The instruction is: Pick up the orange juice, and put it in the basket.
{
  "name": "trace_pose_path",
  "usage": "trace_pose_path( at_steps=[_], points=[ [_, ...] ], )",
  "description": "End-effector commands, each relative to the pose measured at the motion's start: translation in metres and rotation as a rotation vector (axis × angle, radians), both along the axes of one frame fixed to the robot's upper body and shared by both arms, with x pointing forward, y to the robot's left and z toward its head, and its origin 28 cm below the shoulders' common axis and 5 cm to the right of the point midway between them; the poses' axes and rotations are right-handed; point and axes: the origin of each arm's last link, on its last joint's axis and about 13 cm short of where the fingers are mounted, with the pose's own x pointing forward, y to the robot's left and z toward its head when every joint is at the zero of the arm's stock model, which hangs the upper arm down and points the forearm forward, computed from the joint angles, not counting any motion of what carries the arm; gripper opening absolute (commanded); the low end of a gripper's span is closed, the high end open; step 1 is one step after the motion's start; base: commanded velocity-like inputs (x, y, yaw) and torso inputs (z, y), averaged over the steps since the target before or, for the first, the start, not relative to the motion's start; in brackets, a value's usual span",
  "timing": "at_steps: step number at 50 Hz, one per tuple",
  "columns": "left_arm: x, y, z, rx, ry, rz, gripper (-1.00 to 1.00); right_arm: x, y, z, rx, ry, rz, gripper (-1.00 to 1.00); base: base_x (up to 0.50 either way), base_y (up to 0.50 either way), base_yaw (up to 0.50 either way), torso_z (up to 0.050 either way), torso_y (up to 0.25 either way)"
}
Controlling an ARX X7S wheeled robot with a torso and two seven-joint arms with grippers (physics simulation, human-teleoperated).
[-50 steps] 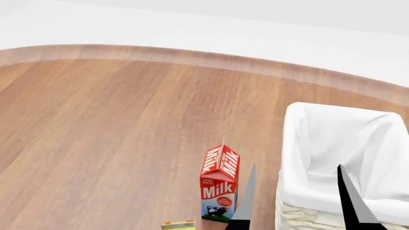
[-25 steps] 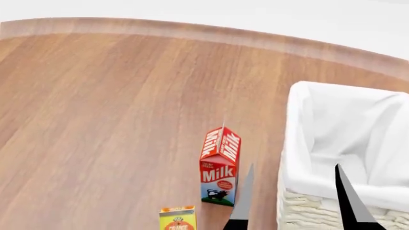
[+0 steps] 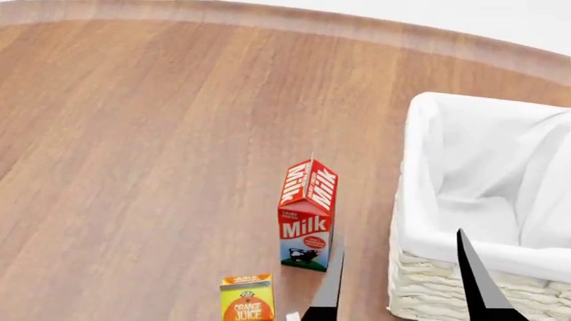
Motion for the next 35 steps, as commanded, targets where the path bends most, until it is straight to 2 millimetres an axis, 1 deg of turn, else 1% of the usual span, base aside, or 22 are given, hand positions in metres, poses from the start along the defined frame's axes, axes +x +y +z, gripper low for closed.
trace_pose_path(
  at_steps=[1,6,17,21,22,26,35],
  points=[
    [0.001,-0.003,-0.003,0.002,0.019,-0.008,1.0,0.006,0.009,-0.003,-0.017,0.016,0.007,1.0,0.0,0.0,0.0,0.0,0.0],
    [0.001,-0.003,-0.002,0.006,0.02,-0.012,1.0,0.01,0.017,-0.004,-0.013,0.029,0.002,1.0,0.0,0.0,0.0,0.0,0.0],
    [-0.001,0.002,0.003,-0.011,0.012,-0.001,1.0,0.02,0.043,-0.002,-0.032,0.03,0.118,1.0,0.0,0.0,0.0,0.0,0.0],
    [-0.001,0.003,0.004,-0.017,0.008,-0.001,1.0,0.026,0.054,-0.01,-0.05,0.055,0.115,1.0,0.0,0.0,0.0,0.0,0.0],
    [-0.001,0.003,0.004,-0.015,0.007,-0.001,1.0,0.027,0.057,-0.011,-0.027,0.059,0.134,1.0,0.0,0.0,0.0,0.0,0.0],
    [-0.001,0.003,0.003,-0.017,0.006,-0.006,1.0,0.031,0.066,-0.02,-0.032,0.077,0.136,1.0,0.0,0.0,0.0,0.0,0.0],
    [-0.001,0.002,0.004,-0.021,-0.002,-0.021,1.0,0.039,0.077,-0.034,-0.037,0.118,0.156,1.0,0.0,0.0,0.0,0.0,0.0]
  ],
)
